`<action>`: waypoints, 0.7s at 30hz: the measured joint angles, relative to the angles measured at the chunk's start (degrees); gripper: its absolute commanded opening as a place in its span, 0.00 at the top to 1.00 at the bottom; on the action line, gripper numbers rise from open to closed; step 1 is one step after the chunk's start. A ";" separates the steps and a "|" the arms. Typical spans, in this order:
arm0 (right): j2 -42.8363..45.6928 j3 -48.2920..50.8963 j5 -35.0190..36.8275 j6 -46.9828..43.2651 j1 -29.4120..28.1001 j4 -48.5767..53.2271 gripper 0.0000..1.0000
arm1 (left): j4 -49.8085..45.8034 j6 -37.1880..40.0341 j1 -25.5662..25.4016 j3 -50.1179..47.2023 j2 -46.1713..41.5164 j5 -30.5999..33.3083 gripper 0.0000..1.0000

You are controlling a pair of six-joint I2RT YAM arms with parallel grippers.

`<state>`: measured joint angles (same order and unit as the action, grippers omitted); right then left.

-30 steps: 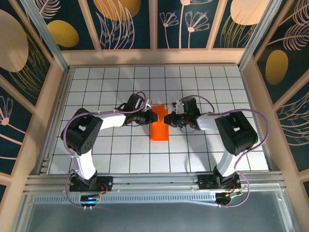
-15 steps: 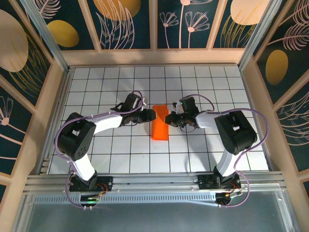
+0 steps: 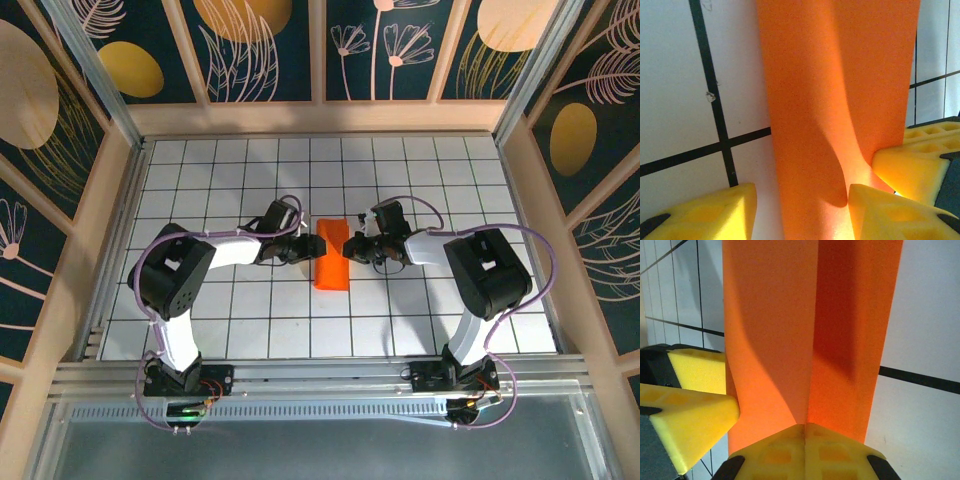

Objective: Fold a paper plane with a square sheet of paper (fold left side to right side)
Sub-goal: First fold in half a square sheet of paper at the center of the table.

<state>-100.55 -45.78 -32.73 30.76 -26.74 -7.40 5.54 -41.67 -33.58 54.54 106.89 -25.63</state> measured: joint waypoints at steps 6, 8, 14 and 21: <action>-0.02 0.00 0.20 -0.44 0.00 0.39 0.89 | -1.77 0.04 -0.24 1.57 0.81 0.79 0.51; -0.02 0.00 0.20 -0.48 0.00 0.39 0.85 | -2.89 0.11 -0.33 2.25 1.11 1.18 0.51; 0.11 0.00 0.79 -0.68 0.00 0.61 0.72 | -6.29 0.74 -0.92 4.42 1.92 2.82 0.53; 4.63 0.02 5.75 -2.47 0.98 4.92 0.56 | -11.23 2.29 -1.70 7.74 3.21 5.05 0.53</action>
<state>-95.92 -45.76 -26.98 28.29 -25.76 -2.48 -5.69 -39.38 -35.29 62.28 110.10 -20.58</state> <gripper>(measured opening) 0.416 0.472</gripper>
